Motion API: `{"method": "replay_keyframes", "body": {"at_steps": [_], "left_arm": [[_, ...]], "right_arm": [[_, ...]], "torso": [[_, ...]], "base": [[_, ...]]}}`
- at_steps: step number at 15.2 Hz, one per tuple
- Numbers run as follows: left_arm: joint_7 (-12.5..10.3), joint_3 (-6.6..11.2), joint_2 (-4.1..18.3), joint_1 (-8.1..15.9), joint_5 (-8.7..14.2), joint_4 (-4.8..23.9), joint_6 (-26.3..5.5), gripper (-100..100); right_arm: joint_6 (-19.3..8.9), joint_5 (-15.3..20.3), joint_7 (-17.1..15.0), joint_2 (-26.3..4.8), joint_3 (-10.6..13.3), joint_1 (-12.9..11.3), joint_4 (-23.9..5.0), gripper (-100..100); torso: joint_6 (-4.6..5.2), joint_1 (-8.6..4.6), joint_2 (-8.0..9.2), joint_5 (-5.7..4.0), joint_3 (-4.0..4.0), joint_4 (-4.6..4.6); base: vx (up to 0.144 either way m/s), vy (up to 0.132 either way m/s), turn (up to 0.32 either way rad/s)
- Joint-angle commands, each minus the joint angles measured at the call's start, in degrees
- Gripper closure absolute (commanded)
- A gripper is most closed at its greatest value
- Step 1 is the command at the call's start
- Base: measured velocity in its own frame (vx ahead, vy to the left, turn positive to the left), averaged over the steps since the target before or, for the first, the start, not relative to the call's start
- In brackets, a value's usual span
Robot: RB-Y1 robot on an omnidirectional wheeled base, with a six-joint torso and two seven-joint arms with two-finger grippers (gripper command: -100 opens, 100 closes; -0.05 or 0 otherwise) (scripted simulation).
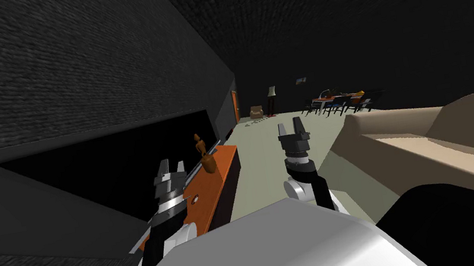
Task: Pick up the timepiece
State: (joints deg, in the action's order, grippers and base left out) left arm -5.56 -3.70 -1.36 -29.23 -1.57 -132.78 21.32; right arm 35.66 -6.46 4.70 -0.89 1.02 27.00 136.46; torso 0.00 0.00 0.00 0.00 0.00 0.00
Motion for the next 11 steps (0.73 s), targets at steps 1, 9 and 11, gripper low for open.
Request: {"method": "replay_keyframes", "body": {"at_steps": [1,9,11], "left_arm": [[-0.23,0.27,2.40,0.26,0.35,0.66,-0.23,-100],[-2.12,2.46,10.11,2.38,3.25,6.12,-2.10,-100],[-2.69,3.12,11.36,3.02,4.13,7.78,-2.67,-100]], "right_arm": [[0.00,0.00,0.00,0.00,0.00,0.00,0.00,0],[0.00,0.00,0.00,0.00,0.00,0.00,0.00,0],[0.00,0.00,0.00,0.00,0.00,0.00,0.00,0]], "torso": [[0.00,0.00,0.00,0.00,0.00,0.00],[0.01,0.04,-0.07,0.01,-0.04,-0.02],[0.00,0.04,-0.07,0.01,-0.04,-0.02]], "base": [[0.000,0.000,0.000],[0.011,0.001,-0.027],[0.014,0.001,-0.028]]}}
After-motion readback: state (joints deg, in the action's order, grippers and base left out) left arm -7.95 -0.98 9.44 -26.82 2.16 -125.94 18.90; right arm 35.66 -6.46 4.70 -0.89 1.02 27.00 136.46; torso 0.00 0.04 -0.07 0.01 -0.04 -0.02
